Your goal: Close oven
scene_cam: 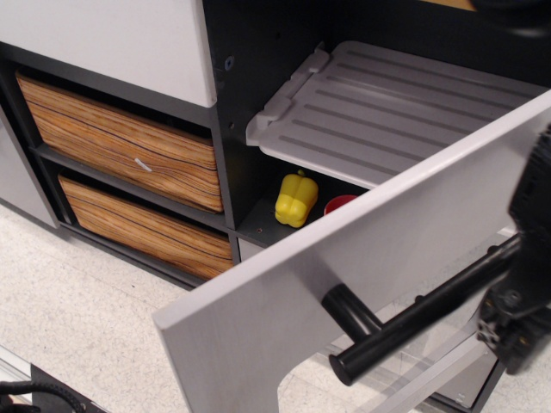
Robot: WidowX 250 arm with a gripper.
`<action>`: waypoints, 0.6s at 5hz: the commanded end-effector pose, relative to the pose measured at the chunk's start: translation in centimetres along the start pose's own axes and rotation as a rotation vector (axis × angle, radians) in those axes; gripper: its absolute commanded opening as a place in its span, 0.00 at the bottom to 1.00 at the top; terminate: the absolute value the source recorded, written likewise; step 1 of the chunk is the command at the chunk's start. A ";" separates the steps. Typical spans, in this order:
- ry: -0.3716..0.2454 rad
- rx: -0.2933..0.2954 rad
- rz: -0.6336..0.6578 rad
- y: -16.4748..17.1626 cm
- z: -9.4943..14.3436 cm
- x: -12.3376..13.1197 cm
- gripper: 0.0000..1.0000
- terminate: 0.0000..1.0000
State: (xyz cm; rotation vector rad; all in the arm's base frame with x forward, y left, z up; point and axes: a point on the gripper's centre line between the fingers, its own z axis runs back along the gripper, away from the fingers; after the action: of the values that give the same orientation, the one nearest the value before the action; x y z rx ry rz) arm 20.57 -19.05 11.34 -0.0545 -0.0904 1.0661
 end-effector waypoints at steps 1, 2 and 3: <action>-0.021 0.004 -0.024 0.4 0.3 2.7 1.00 0.00; -0.032 -0.019 -0.010 0.9 1.5 4.8 1.00 0.00; -0.048 -0.024 -0.006 1.2 2.1 6.8 1.00 0.00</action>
State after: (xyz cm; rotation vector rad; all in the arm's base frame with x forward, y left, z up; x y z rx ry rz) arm 22.41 -12.66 12.48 -0.0146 -0.1264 1.0584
